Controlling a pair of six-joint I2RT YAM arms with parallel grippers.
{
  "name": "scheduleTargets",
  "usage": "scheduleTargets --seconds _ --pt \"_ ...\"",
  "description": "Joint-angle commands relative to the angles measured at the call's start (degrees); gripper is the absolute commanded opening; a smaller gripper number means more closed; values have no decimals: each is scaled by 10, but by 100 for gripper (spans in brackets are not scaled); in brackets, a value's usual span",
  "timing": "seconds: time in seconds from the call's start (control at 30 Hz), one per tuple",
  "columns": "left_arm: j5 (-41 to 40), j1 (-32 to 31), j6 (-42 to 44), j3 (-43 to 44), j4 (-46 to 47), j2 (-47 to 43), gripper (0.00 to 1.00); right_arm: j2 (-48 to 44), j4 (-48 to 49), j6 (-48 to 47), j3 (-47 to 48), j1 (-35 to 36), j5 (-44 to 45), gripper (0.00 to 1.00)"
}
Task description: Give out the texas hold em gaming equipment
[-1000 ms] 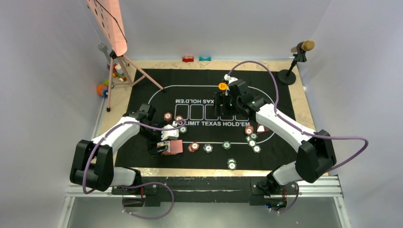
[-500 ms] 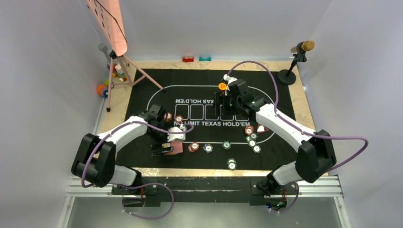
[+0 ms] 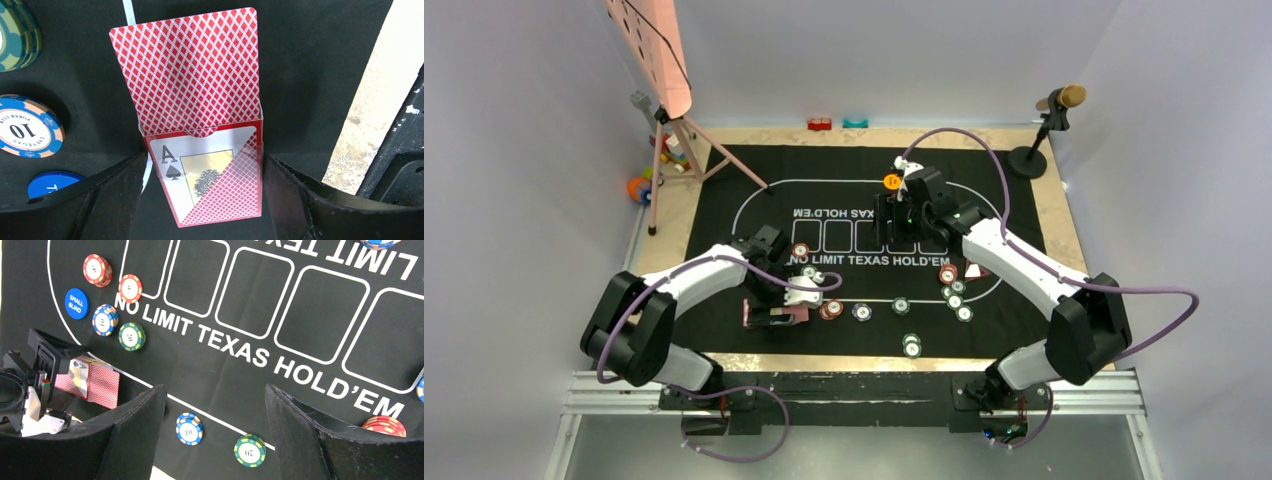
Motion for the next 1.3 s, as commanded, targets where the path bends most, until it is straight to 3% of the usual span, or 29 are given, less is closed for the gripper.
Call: scheduleTargets --seconds 0.0,0.2,0.43,0.5,0.73,0.87,1.1,1.27 --pt "-17 -15 -12 13 -13 7 85 -16 23 -6 11 -4 -4 75" --pt "-45 -40 -24 21 -19 20 79 -16 25 -3 13 -8 -9 74" --pt "-34 -47 -52 36 -37 24 24 -20 29 5 12 -13 -24 72" --pt "-22 -46 -66 45 -45 14 16 -24 31 6 8 -14 -31 71" --pt "29 -45 -93 74 -83 -66 11 -38 38 19 -7 -14 -67 71" --pt "38 -42 -110 117 -116 -96 8 -55 72 41 -29 -14 -134 72" --pt "50 -35 -135 203 -158 -98 0 -79 233 126 -109 -14 -321 76" --pt "47 -31 -141 251 -176 -76 0 -84 331 171 -151 -11 -392 77"
